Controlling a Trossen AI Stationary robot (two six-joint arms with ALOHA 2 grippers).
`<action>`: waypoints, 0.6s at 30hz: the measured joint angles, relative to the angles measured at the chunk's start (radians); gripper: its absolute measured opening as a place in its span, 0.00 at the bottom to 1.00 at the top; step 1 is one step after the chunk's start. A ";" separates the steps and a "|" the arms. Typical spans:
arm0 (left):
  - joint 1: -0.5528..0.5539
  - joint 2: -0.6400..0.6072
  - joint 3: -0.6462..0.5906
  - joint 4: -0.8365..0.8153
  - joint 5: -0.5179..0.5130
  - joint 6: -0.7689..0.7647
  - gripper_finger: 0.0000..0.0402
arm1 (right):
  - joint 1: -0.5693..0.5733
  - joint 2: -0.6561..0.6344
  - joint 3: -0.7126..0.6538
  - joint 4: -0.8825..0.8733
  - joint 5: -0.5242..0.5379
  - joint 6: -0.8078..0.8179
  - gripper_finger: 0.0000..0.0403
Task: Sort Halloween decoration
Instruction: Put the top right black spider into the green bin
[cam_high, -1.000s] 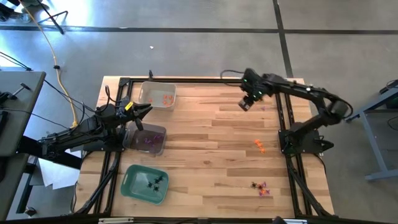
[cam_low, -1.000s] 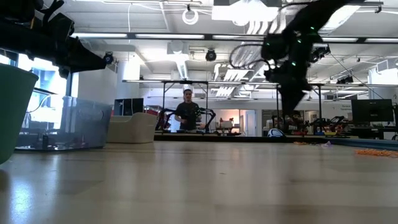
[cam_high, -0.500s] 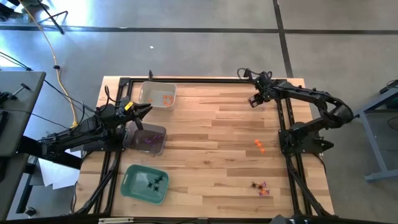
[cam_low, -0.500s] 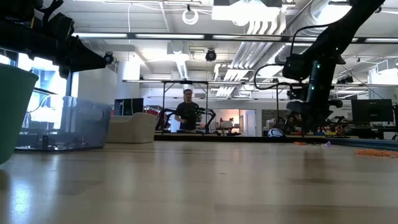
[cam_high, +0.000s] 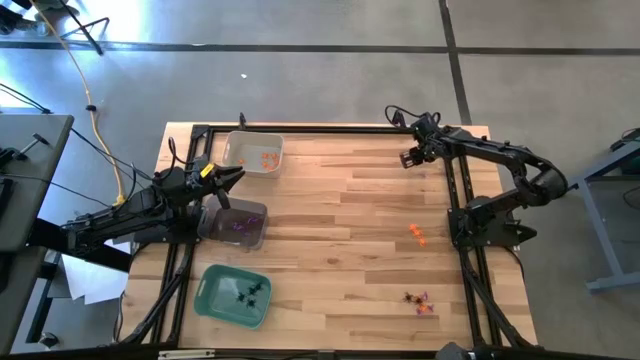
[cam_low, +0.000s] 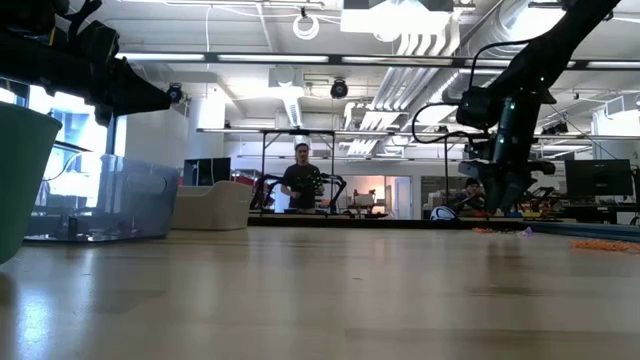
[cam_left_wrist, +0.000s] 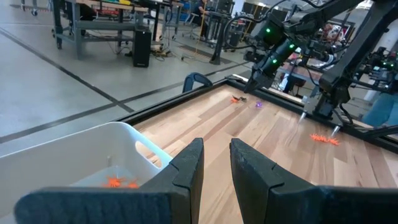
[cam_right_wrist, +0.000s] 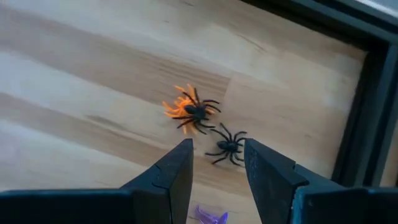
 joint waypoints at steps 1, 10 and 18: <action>0.000 0.000 0.000 0.000 0.000 0.000 0.16 | 0.000 0.000 -0.003 0.002 0.000 0.030 0.34; 0.000 0.000 0.000 -0.002 0.000 0.018 0.16 | 0.008 0.011 -0.010 0.000 0.006 0.127 0.34; 0.000 0.000 0.000 -0.032 0.006 0.025 0.16 | 0.031 0.025 -0.010 -0.100 -0.001 -0.042 0.34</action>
